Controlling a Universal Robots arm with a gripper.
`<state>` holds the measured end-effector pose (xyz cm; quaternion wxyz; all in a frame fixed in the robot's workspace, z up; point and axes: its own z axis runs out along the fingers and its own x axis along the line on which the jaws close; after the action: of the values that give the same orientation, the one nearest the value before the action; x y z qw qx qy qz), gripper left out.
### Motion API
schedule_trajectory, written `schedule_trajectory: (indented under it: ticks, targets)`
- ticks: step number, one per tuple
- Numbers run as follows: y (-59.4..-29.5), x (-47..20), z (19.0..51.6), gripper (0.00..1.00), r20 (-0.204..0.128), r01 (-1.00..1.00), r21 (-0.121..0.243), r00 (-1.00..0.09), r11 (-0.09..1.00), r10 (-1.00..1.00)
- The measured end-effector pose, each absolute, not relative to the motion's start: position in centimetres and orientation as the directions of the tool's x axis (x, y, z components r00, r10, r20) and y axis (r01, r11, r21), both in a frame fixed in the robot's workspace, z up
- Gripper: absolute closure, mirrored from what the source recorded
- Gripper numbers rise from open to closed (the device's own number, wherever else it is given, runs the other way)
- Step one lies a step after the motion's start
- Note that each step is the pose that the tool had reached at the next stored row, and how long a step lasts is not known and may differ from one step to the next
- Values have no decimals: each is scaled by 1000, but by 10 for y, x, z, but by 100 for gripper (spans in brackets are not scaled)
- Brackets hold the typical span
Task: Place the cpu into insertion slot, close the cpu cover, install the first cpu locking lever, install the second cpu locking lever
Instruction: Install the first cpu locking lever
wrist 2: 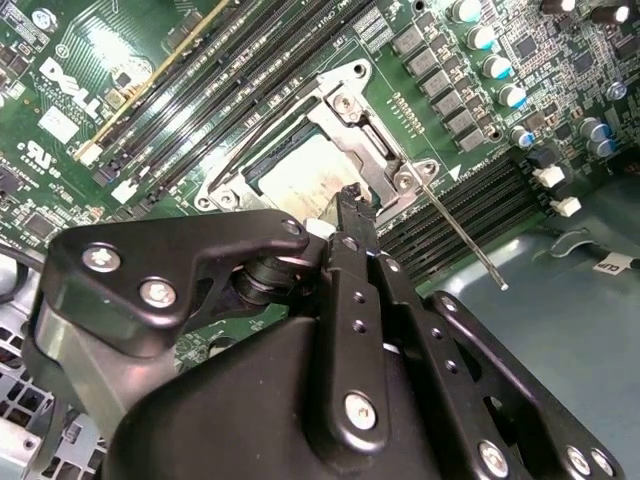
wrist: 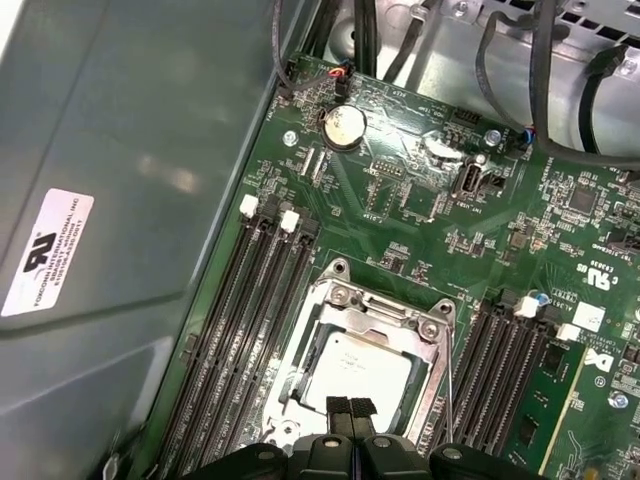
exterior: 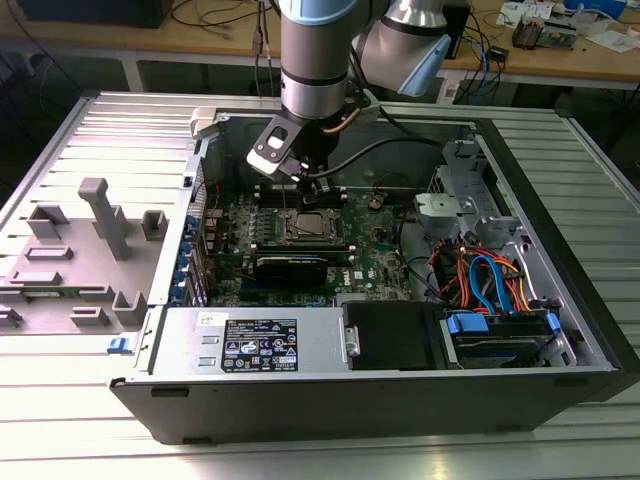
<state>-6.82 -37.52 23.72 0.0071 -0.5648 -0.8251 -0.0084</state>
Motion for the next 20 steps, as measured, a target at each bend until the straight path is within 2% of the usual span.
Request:
schedule_trajectory:
  ticks: [20]
  targets:
    - [-377,-68,237,89,22,925,6,-379,379,925]
